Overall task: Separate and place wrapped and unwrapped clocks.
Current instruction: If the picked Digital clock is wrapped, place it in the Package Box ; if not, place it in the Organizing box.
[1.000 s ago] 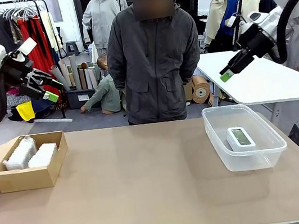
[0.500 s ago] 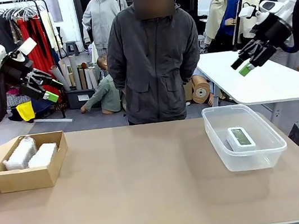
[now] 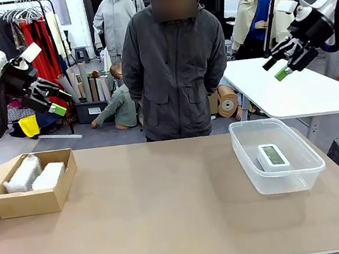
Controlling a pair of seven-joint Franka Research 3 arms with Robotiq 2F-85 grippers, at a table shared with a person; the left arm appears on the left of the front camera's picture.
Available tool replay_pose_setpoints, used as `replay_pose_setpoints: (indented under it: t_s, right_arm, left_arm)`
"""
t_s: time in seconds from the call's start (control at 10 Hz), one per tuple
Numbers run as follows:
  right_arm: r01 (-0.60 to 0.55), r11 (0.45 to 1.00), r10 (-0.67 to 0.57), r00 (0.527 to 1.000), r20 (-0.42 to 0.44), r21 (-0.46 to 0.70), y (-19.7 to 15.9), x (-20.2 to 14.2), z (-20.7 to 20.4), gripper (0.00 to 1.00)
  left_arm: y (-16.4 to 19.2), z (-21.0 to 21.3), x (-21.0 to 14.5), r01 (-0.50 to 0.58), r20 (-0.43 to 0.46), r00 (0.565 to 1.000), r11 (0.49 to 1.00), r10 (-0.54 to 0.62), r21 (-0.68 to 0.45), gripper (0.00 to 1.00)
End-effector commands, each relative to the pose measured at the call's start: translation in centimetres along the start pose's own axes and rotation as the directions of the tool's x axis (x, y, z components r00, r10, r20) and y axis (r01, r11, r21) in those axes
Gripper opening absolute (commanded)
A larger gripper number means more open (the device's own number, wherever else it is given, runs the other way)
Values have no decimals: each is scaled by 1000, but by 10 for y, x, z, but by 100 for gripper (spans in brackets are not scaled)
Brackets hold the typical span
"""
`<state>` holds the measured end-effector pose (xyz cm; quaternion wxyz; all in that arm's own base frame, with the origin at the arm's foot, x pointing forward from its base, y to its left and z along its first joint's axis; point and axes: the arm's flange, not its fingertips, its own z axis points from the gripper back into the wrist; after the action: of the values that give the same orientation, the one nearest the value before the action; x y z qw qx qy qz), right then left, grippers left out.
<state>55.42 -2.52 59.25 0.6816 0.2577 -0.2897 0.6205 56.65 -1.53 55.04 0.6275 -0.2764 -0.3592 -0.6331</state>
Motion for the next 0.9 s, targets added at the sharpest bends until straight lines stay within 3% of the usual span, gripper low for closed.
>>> replay_pose_setpoints:
  t_s: [0.0,0.1,0.8]
  right_arm:
    - [122,992,-119,988,97,-18,-8,-3,4,100]
    - [0,1000,0,1000,0,0,0,0,0,100]
    - [0,1000,0,1000,0,0,0,0,0,100]
  left_arm:
    - [-1,2,1,5,-7,1000,1000,-5,-3,100]
    - [-1,2,1,5,-7,1000,1000,-5,-3,100]
    - [-1,2,1,5,-7,1000,1000,-5,-3,100]
